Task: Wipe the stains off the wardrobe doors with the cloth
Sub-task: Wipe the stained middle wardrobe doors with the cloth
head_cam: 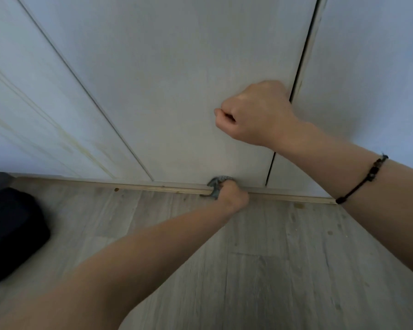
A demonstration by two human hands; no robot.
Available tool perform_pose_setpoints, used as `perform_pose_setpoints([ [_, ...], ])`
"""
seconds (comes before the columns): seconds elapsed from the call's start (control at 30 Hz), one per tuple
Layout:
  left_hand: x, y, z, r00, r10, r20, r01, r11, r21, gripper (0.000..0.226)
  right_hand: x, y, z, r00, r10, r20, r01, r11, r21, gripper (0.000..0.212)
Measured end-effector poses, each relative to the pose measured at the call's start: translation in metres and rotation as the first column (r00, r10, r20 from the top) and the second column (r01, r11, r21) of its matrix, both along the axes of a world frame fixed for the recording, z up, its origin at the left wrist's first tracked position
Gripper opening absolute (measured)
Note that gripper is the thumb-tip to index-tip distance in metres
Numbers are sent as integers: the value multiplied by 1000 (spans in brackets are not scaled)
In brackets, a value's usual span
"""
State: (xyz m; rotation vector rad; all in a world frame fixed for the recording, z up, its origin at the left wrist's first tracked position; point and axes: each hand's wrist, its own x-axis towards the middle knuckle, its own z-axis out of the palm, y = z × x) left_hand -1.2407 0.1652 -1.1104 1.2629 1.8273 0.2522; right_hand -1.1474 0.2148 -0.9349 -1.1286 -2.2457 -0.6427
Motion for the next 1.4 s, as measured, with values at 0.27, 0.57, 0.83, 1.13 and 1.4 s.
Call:
perform_pose_setpoints([
  [0.27,-21,3,-29,991,-7,-132,-5,996,-87,37,0,0,-2,999,47,-7,-47,999,-13,45],
  [0.57,-3,6,-30,998,23,-51,-25,999,-41,35,-2,4,-10,997,46,-63,-43,998,44,46],
  [0.83,44,-14,-29,993,-99,-61,101,994,39,40,-3,4,-10,996,26,-82,-21,998,65,46],
  [1.13,-56,12,-53,937,-47,-345,45,999,-12,37,1,4,-10,997,69,-30,-68,997,19,45],
  [1.4,13,-4,-33,944,-90,-316,124,988,88,44,2,3,-12,997,59,-44,-57,997,52,45],
])
